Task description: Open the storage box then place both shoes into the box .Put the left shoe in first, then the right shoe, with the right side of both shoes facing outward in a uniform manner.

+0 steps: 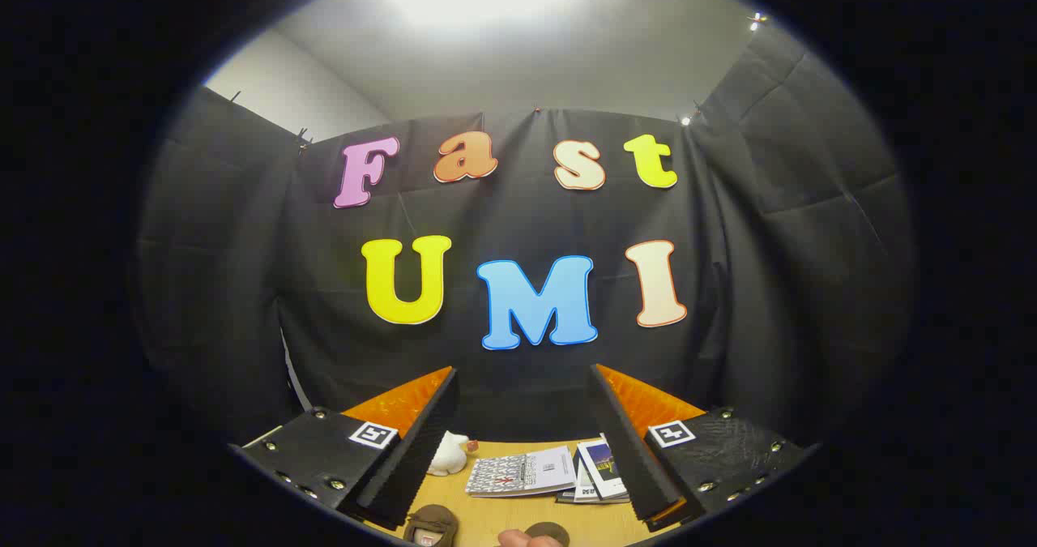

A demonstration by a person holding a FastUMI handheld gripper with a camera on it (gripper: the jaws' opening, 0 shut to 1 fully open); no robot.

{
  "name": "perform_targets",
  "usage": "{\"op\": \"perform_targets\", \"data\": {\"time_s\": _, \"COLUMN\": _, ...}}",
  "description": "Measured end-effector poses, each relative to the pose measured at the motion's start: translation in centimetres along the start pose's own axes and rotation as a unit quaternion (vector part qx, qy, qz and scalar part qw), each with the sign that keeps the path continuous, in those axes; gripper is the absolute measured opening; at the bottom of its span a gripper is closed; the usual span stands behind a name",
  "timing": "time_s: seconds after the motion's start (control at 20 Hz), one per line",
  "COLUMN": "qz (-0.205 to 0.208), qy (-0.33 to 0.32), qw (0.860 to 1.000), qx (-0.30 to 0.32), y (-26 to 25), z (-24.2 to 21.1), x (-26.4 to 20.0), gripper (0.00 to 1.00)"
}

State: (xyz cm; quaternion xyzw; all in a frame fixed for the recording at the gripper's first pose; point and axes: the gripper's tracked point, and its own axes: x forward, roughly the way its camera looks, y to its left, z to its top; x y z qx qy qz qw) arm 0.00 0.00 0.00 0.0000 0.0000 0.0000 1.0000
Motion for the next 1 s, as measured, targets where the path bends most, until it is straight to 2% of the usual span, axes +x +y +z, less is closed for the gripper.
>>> {"op": "perform_targets", "data": {"time_s": 1.0, "qz": 0.033, "qy": 0.011, "qw": 0.999, "qx": 0.040, "y": 2.8, "z": -2.2, "x": 0.9, "gripper": 0.97}}
